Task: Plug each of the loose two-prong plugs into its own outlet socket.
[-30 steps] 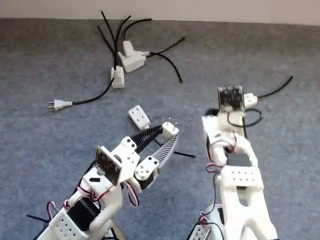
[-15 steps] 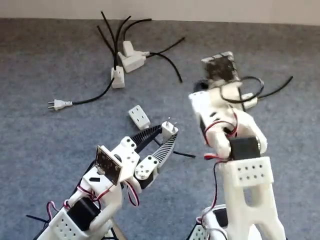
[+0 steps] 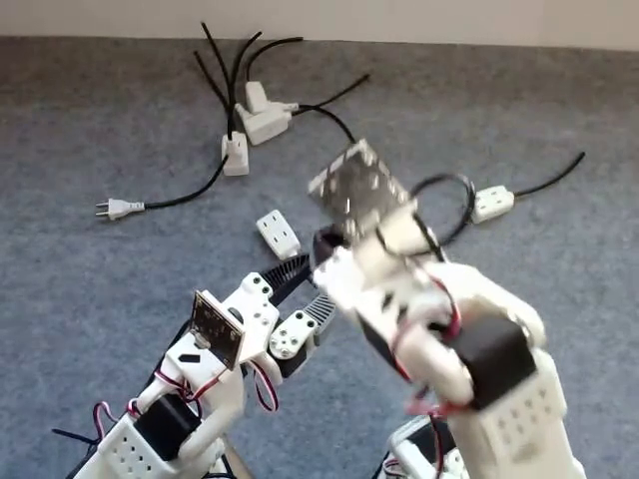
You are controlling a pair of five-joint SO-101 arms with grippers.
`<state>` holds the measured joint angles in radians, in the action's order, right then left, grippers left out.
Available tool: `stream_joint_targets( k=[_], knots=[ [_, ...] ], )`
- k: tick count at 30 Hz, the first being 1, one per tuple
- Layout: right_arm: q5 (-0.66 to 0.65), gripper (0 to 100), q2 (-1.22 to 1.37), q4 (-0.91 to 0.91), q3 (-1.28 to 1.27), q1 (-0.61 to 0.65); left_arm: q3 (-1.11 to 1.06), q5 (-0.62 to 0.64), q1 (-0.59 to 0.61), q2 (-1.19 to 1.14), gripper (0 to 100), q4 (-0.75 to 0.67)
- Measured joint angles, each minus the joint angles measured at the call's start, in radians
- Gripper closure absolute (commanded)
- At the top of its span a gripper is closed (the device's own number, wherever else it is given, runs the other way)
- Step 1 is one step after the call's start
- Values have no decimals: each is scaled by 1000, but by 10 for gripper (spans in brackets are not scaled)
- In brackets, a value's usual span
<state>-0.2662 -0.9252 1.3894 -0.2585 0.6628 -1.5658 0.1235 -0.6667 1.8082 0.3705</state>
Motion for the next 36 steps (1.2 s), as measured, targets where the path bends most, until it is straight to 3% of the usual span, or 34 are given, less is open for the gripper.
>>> stream_joint_targets(
  k=[8,19,29,36],
  knots=[
    [0,991,-72,-60,-195,9,0,0,3,0,994,0],
    [-135,991,-75,-503,-582,-361,-9,3,-3,-6,994,2],
    [-227,991,-60,-505,-667,-578,-12,0,-3,0,994,0],
    [-235,991,-60,-505,-667,-609,-12,0,34,-2,994,0]
  ],
)
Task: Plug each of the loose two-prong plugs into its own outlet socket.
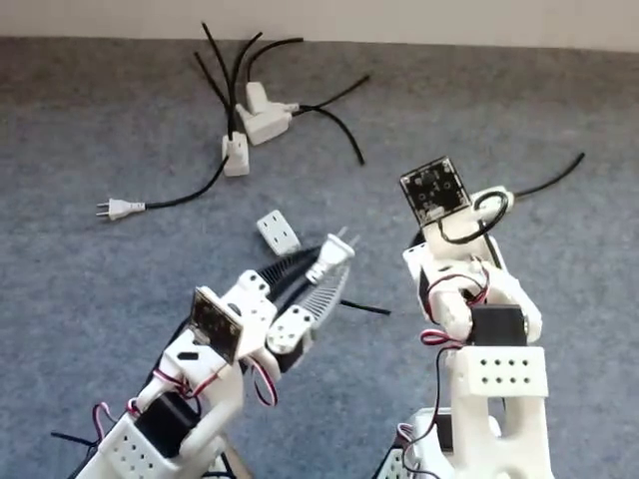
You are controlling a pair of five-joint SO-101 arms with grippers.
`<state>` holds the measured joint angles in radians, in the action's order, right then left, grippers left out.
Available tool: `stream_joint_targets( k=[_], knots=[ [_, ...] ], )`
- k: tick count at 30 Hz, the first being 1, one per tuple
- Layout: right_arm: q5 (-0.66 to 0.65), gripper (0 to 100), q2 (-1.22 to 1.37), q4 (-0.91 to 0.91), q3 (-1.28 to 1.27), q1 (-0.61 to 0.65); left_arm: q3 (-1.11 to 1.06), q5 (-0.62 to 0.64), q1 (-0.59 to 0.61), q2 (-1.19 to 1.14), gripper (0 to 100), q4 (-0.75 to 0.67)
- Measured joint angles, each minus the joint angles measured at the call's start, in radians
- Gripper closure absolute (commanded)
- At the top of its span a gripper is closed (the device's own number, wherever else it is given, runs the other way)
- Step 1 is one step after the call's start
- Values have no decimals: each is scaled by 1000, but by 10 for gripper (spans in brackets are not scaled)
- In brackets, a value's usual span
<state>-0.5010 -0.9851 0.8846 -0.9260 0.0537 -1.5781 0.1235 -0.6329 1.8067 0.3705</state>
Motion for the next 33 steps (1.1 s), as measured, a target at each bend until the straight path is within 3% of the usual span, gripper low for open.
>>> stream_joint_targets(
  k=[3,7,14,19,22,28,33],
  knots=[
    [6,991,0,0,-5,-31,0,0,57,0,994,0],
    [130,991,0,0,-86,-101,0,2,112,0,993,6],
    [293,991,0,-6,-278,-147,117,0,117,0,993,199],
    [371,991,0,-123,-428,-150,180,51,181,-48,992,224],
    [384,991,0,-201,-508,-147,255,95,252,-176,992,224],
    [390,991,0,-270,-569,-150,502,121,282,-592,992,236],
    [393,991,0,-282,-569,-150,773,278,356,-953,992,381]
  ],
)
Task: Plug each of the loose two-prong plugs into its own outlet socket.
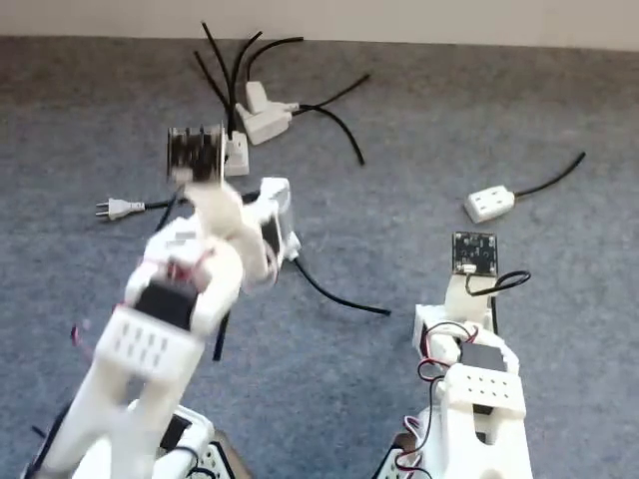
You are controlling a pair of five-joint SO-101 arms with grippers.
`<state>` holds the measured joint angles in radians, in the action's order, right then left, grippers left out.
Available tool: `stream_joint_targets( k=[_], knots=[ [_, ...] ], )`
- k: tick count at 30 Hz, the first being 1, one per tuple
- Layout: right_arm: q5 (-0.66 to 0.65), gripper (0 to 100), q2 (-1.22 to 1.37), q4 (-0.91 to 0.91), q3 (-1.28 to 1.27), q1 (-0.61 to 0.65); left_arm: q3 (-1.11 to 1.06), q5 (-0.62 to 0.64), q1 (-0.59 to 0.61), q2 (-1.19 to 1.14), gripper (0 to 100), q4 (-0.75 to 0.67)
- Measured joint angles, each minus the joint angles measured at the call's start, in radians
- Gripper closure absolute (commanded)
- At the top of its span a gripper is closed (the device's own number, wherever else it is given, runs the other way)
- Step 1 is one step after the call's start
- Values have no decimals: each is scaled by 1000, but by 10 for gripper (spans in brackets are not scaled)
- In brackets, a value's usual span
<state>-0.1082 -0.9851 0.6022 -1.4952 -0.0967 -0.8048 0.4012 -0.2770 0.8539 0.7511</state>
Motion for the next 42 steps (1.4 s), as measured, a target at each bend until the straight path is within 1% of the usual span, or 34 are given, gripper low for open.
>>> stream_joint_targets(
  k=[7,13,18,22,24,31,38,39,42],
  knots=[
    [0,991,0,-6,0,0,431,115,74,-517,991,261],
    [0,991,0,-8,0,0,775,304,84,-876,991,486],
    [0,991,0,-8,0,0,1007,499,86,-1065,990,664],
    [0,991,0,-8,0,0,1149,654,72,-1125,990,807],
    [0,991,0,-8,0,0,1185,694,55,-1143,990,859],
    [0,991,0,-8,0,0,1209,712,32,-1255,991,885],
    [0,991,0,-8,0,0,1209,710,37,-1316,992,847],
    [0,991,0,-8,0,0,1209,701,37,-1316,992,839],
    [0,991,0,-8,0,0,1209,620,35,-1316,992,804]
  ],
)
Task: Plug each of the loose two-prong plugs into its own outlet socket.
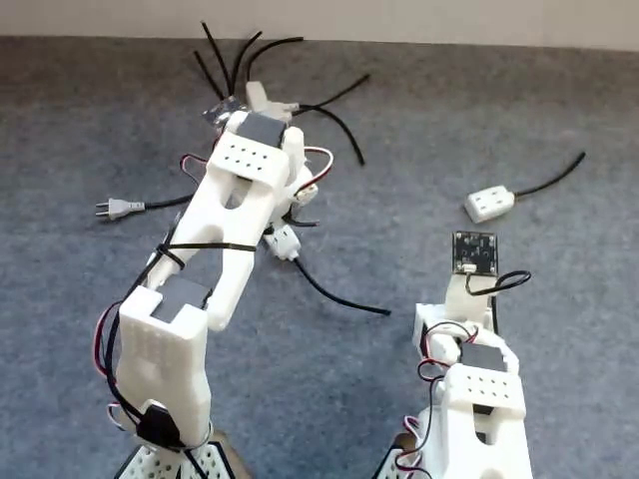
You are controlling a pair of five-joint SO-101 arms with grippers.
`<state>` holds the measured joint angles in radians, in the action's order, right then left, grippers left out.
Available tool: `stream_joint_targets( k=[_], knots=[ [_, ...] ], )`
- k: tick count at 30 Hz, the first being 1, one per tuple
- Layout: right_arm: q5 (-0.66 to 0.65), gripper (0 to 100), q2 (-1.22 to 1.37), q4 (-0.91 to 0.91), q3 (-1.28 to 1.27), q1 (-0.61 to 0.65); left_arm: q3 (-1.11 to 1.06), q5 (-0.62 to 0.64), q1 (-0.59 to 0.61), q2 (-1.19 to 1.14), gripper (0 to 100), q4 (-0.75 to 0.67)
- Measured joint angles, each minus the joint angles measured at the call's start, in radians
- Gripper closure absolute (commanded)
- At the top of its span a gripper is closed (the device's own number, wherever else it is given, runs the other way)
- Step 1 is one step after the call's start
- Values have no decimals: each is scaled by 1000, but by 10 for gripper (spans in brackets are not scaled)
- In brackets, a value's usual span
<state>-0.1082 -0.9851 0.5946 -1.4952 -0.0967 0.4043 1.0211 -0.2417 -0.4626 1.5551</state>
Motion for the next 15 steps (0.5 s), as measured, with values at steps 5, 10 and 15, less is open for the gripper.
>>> stream_joint_targets(
  k=[5,10,15],
  knots=[
    [0,991,0,0,0,0,0,-43,57,0,992,-43],
    [0,991,0,0,0,0,0,-11,74,0,992,-43],
    [0,991,0,0,0,0,0,17,74,-9,992,-43]
  ],
)
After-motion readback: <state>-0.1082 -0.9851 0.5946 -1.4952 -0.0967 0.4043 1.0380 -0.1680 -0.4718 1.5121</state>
